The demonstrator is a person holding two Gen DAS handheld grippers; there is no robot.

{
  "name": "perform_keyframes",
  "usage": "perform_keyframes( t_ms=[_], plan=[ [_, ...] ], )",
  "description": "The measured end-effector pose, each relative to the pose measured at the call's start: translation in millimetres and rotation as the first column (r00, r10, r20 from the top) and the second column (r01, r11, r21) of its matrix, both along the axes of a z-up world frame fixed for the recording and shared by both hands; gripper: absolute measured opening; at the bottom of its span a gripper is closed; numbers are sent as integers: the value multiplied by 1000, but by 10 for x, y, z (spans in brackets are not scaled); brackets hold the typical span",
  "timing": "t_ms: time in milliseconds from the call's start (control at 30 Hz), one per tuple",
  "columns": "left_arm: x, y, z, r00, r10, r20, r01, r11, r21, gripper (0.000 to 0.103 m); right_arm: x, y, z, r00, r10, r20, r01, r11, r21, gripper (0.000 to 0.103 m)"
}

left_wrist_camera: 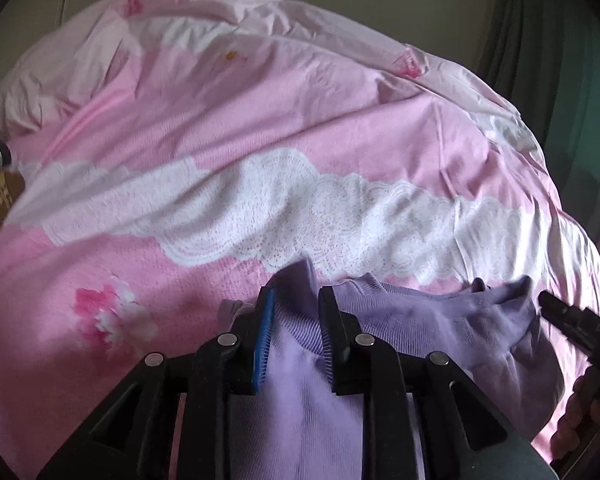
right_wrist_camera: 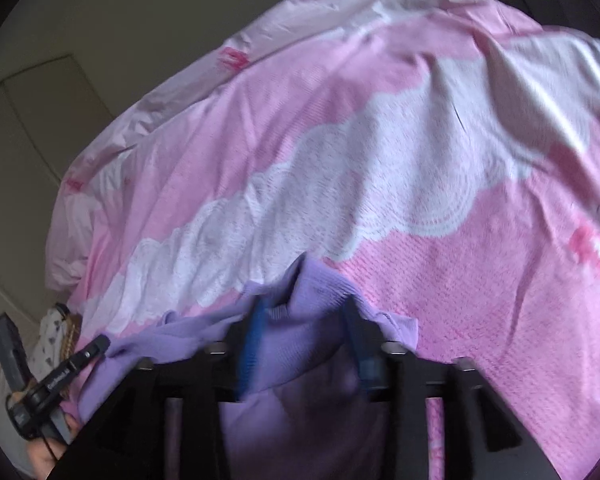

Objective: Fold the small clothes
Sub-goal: 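Lift the hem with both tools and fold it over toward the collar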

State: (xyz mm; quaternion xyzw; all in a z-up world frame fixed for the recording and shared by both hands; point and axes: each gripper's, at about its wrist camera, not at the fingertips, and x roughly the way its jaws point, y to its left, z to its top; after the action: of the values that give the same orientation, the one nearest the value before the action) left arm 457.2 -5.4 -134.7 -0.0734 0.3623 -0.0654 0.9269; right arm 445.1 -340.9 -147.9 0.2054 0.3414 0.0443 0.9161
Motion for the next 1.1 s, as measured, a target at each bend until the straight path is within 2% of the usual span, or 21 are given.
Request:
perform_keyframes(
  t_ms=[67, 133, 233, 367, 467, 533, 600, 733, 833, 967, 1033, 1067, 1100],
  plan=[
    [-35, 25, 61, 1000, 4, 7, -4, 1000, 6, 25, -85, 1, 106, 999, -14, 31, 15, 999, -44, 70],
    [-55, 43, 101, 1000, 2, 9, -2, 1000, 4, 24, -140, 8, 188, 999, -4, 45, 7, 998, -66, 70],
    [-32, -28, 138, 998, -69, -4, 69, 997, 31, 25, -174, 66, 280, 998, 29, 50, -22, 989, -149, 70],
    [127, -106, 40, 982, -168, -85, 175, 982, 71, 26, -65, 79, 299, 995, 97, 33, -88, 971, -222, 70],
    [279, -58, -43, 967, -211, -145, 220, 974, 45, 27, 76, 114, 218, 989, 150, -7, -145, 943, -298, 70],
    [346, -79, -75, 957, -244, -160, 255, 965, 56, 29, 165, 168, 161, 982, 185, -31, -185, 924, -334, 70],
    [449, -94, -141, 942, -273, -195, 287, 957, 45, 34, 232, 230, 113, 974, 221, -43, -221, 909, -353, 70],
    [599, -70, -193, 945, -244, -219, 265, 962, 70, 34, 348, 270, 50, 972, 227, -61, -234, 908, -346, 70],
    [662, -42, -185, 961, -193, -200, 224, 963, 148, 49, 407, 282, 13, 976, 204, -77, -218, 909, -355, 70],
    [736, 24, -311, 938, -225, -262, 252, 965, 75, 51, 452, 366, -27, 970, 228, -90, -245, 898, -366, 70],
    [749, 47, -359, 931, -239, -274, 265, 962, 60, 51, 472, 394, -59, 968, 233, -99, -253, 894, -370, 55],
    [747, 66, -366, 929, -249, -275, 270, 962, 43, 45, 485, 394, -82, 969, 223, -108, -247, 895, -372, 34],
    [742, 69, -373, 925, -259, -278, 278, 960, 32, 35, 494, 380, -94, 971, 210, -110, -237, 899, -368, 29]
  ],
)
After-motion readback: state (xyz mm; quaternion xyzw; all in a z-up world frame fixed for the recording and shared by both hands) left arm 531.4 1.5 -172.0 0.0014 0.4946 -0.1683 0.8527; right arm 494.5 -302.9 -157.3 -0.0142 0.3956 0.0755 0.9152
